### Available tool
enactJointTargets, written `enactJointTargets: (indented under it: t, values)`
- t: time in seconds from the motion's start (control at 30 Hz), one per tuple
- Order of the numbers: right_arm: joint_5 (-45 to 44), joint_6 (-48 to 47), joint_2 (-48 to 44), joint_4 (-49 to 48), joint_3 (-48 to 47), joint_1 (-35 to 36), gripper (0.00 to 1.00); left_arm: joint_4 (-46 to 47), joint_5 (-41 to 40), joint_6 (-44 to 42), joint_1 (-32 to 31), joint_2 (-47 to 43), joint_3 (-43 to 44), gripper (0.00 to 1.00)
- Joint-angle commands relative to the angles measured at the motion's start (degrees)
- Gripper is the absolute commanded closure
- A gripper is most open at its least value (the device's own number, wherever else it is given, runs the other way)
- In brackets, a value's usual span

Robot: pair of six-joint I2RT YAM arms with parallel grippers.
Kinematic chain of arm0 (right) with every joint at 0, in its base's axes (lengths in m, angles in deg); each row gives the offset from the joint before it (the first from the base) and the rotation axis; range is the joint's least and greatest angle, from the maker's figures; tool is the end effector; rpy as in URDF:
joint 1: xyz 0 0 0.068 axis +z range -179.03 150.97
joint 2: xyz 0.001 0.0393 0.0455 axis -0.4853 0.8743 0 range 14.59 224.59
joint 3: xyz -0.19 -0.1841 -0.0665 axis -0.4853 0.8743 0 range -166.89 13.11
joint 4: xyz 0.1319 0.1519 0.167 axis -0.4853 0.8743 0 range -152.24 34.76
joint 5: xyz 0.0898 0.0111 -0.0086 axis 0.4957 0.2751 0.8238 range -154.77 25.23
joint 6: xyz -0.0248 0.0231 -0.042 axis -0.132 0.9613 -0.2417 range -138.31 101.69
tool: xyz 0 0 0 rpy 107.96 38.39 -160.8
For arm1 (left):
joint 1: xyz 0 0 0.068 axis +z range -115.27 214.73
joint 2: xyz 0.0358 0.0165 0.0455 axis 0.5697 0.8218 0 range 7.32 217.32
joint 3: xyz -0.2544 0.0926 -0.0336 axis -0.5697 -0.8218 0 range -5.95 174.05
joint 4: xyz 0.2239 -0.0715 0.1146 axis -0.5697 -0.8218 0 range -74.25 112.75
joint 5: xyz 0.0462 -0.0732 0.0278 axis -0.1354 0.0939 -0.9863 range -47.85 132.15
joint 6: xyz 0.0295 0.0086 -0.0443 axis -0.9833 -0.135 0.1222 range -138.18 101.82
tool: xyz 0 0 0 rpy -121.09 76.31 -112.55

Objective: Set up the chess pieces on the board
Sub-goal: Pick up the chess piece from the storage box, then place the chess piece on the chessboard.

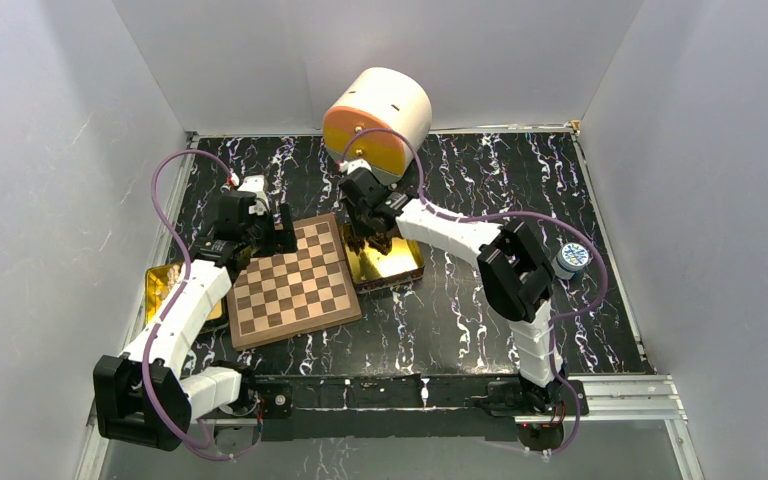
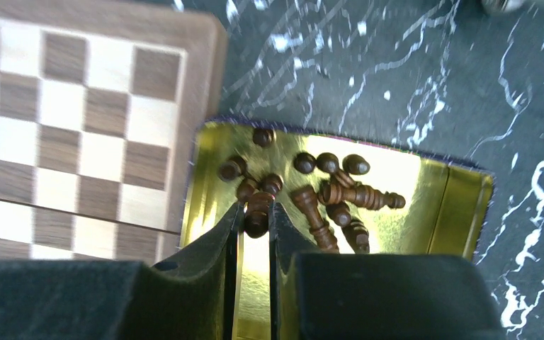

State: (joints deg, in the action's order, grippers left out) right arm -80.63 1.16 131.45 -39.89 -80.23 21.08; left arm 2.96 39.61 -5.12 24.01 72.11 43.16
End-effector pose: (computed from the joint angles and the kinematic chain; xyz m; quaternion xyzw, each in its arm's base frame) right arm 0.3044 0.3492 0.2285 -0.1926 0.8990 0.1073 0.3785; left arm 0.2449 -0.0447 0.2803 -0.0283 0.8883 -0.0751 0.4522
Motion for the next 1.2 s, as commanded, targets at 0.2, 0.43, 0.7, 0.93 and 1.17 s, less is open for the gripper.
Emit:
enactJointTargets:
  t: [0.2,0.43,0.7,0.93,1.17]
  values:
    - [1.9,-1.9,1.5,4.8,-13.6,0.8,0.83,-0.9,-3.9,-0.2,0.0,-3.3,1.1,0.1]
    - [3.6,-2.9,8.4,5.9,-22.6,2.7,0.82,-1.1,-8.3,0.8,0.0,-5.5,0.9,0.07]
    - [3.5,-3.7,16.3,7.4,-31.1,3.9,0.8,-1.7,-10.8,0.9,0.0,-5.9,1.0,0.07]
    - [3.1,-2.9,18.9,7.8,-32.5,4.1,0.76,-1.8,-10.5,0.6,0.0,-4.4,1.2,0.09]
    - [4.1,-2.1,19.1,8.4,-33.3,4.1,0.65,-1.9,-10.5,0.3,0.0,-4.8,0.8,0.09]
